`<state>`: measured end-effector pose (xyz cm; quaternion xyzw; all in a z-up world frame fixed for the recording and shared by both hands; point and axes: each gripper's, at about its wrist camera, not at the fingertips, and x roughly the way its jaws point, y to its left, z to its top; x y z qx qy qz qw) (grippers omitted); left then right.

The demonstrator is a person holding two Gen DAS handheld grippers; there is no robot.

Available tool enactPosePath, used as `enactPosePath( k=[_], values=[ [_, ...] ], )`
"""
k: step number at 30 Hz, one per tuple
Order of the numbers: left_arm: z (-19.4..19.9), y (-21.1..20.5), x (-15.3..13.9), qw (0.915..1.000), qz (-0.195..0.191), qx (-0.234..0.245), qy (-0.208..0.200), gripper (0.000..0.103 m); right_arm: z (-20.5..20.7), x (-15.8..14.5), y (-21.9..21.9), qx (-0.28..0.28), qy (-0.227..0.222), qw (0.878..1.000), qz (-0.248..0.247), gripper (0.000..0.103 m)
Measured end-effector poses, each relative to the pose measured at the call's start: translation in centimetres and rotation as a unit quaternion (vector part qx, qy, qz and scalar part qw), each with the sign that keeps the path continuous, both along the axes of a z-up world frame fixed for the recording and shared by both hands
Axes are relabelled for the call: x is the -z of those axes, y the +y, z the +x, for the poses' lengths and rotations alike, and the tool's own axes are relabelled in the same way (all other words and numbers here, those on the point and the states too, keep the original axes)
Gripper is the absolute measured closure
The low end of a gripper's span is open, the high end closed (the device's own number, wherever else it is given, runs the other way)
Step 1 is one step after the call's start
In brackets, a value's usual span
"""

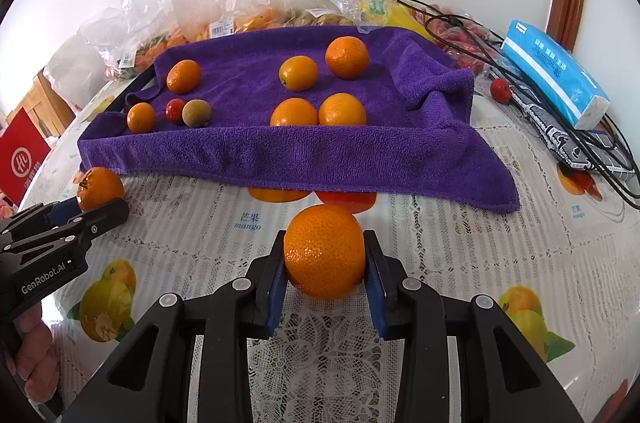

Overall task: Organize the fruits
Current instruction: 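Carry the large orange over the towel with the left tool while the right tool carries its orange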

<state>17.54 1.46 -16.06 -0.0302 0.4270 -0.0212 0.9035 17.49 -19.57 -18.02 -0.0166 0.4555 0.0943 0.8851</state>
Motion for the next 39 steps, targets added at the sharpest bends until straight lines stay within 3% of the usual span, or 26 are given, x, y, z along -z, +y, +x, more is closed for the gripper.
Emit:
enactPosePath(
  k=[4,11,21,33,39],
  values=[
    [-0.2,0.5,-0.1,0.9994,-0.034,0.008,0.0,0.061,-0.1,0.0,0.1,0.004,-0.003,1.0,-0.005,0.069],
    [-0.9,0.2,-0.6,0.9991,-0.035,0.023,-0.003,0.061,-0.7,-0.6,0.3,0.005,-0.02,1.0,-0.014,0.07],
    [-2.2,1.0,-4.1,0.9978,-0.057,0.027,-0.02,0.061,-1.8,-4.9,0.6,0.003,-0.057,0.998,0.015,0.07],
    [2.6,2.4,-8.3,0.9976,-0.031,-0.007,-0.062,0.061,2.2,-9.0,0.4,0.025,-0.107,0.993,0.036,0.07],
    [5.5,2.8,-8.6,0.9967,-0.032,-0.015,-0.073,0.061,5.1,-9.6,0.8,0.027,-0.118,0.992,0.044,0.07]
  ],
)
